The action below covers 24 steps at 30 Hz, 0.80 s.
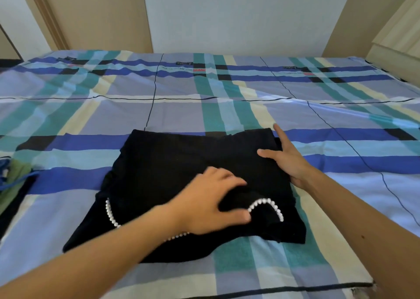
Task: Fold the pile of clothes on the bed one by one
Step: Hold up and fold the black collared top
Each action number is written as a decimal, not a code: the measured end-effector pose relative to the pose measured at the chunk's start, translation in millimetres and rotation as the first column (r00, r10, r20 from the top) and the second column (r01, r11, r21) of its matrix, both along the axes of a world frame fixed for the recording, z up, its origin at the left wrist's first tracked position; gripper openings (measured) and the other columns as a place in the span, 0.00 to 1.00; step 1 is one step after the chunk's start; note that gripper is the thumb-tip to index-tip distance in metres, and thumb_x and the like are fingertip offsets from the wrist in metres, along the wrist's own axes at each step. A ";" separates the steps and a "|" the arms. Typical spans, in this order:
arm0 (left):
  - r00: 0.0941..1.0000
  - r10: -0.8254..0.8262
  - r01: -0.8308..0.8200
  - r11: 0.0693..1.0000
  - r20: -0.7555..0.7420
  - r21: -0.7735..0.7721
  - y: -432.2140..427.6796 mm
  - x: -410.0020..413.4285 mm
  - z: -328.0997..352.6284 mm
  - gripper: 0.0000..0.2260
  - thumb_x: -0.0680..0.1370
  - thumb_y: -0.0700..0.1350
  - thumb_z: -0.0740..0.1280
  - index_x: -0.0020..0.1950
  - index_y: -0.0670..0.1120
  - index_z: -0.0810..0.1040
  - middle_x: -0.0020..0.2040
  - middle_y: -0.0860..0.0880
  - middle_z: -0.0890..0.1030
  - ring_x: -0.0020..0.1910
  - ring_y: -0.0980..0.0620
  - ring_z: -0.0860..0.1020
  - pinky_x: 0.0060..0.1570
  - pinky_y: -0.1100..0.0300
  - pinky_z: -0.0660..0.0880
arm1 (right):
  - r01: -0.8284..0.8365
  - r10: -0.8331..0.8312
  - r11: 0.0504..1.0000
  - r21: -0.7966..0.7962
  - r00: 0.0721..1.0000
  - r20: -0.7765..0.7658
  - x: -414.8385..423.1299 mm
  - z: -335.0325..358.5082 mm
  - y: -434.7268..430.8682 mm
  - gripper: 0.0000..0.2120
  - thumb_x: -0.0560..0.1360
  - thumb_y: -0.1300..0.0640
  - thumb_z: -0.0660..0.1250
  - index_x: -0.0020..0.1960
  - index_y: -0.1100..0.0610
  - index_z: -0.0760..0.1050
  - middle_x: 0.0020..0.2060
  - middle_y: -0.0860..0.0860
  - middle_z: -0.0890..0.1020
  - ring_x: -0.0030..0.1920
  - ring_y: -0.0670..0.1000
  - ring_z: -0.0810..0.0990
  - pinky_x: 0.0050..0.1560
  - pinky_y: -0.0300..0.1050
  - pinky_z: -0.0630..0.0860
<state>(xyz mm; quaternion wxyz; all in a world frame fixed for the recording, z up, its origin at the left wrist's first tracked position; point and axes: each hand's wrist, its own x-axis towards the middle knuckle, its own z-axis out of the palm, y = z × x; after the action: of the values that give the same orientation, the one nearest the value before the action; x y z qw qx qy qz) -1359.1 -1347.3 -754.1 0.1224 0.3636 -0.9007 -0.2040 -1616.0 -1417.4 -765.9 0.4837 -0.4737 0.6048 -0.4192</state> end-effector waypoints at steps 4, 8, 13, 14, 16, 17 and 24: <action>0.981 -0.152 0.169 0.975 0.121 -0.145 24.7 -34.0 -6.4 0.15 0.77 0.58 0.67 0.61 0.55 0.74 0.60 0.55 0.72 0.56 0.53 0.67 0.54 0.55 0.68 | -0.092 0.091 0.990 -0.107 0.996 -0.012 -4.0 5.7 -1.1 0.30 0.74 0.70 0.68 0.69 0.43 0.75 0.62 0.44 0.79 0.61 0.48 0.79 0.53 0.39 0.79; 0.971 -0.203 0.214 0.974 0.128 -0.073 30.3 -32.6 0.7 0.08 0.80 0.48 0.66 0.58 0.52 0.75 0.57 0.53 0.73 0.52 0.52 0.70 0.52 0.53 0.70 | 0.140 -0.156 0.972 -0.190 0.985 -0.072 -8.0 8.7 -3.1 0.26 0.73 0.74 0.64 0.62 0.50 0.80 0.60 0.49 0.79 0.57 0.48 0.79 0.53 0.39 0.77; 0.980 0.038 -0.040 0.999 0.195 0.005 41.6 -58.3 22.0 0.23 0.76 0.70 0.60 0.47 0.49 0.75 0.45 0.53 0.74 0.45 0.51 0.72 0.48 0.52 0.73 | 0.250 -0.249 0.968 -0.019 0.949 -0.195 -18.3 -8.4 -3.9 0.37 0.75 0.61 0.72 0.78 0.48 0.60 0.70 0.56 0.72 0.65 0.60 0.75 0.65 0.57 0.75; 0.979 0.131 -0.133 0.991 0.155 0.005 44.5 -73.8 25.4 0.25 0.75 0.71 0.59 0.47 0.49 0.74 0.45 0.52 0.74 0.45 0.50 0.73 0.47 0.51 0.74 | 0.229 -0.221 0.973 0.033 0.962 -0.159 -19.7 -6.8 -3.0 0.41 0.75 0.58 0.73 0.80 0.47 0.54 0.71 0.57 0.70 0.65 0.60 0.74 0.65 0.57 0.74; 0.942 0.297 -0.303 0.953 0.157 0.015 47.1 -106.3 28.5 0.30 0.73 0.74 0.58 0.52 0.47 0.71 0.49 0.49 0.73 0.48 0.47 0.73 0.44 0.51 0.72 | 0.168 -0.162 0.982 0.086 0.984 -0.067 -21.6 -2.3 -0.6 0.45 0.75 0.55 0.74 0.81 0.46 0.48 0.72 0.55 0.69 0.61 0.58 0.75 0.60 0.56 0.76; 0.911 0.340 -0.350 0.937 0.234 0.003 47.1 -124.0 24.4 0.32 0.72 0.74 0.59 0.56 0.46 0.69 0.50 0.46 0.71 0.49 0.45 0.72 0.44 0.51 0.71 | 0.125 -0.121 0.987 0.099 0.992 -0.041 -23.0 -1.1 0.8 0.45 0.75 0.56 0.74 0.81 0.45 0.48 0.72 0.54 0.69 0.60 0.57 0.75 0.58 0.55 0.76; 0.773 0.348 -0.371 0.926 0.530 -0.066 22.9 -169.2 -5.2 0.34 0.75 0.44 0.71 0.74 0.35 0.56 0.60 0.38 0.74 0.58 0.38 0.75 0.38 0.47 0.76 | 0.027 -0.027 0.999 0.025 1.000 -0.016 -35.9 -9.0 5.6 0.43 0.75 0.68 0.71 0.79 0.39 0.56 0.67 0.52 0.71 0.62 0.57 0.77 0.59 0.56 0.79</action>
<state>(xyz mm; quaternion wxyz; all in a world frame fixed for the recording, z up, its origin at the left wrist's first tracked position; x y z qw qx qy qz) -1528.3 -1324.4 -759.3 -0.1033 0.5733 -0.8082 -0.0867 -1651.8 -1411.8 -774.9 0.4795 -0.4626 0.6200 -0.4143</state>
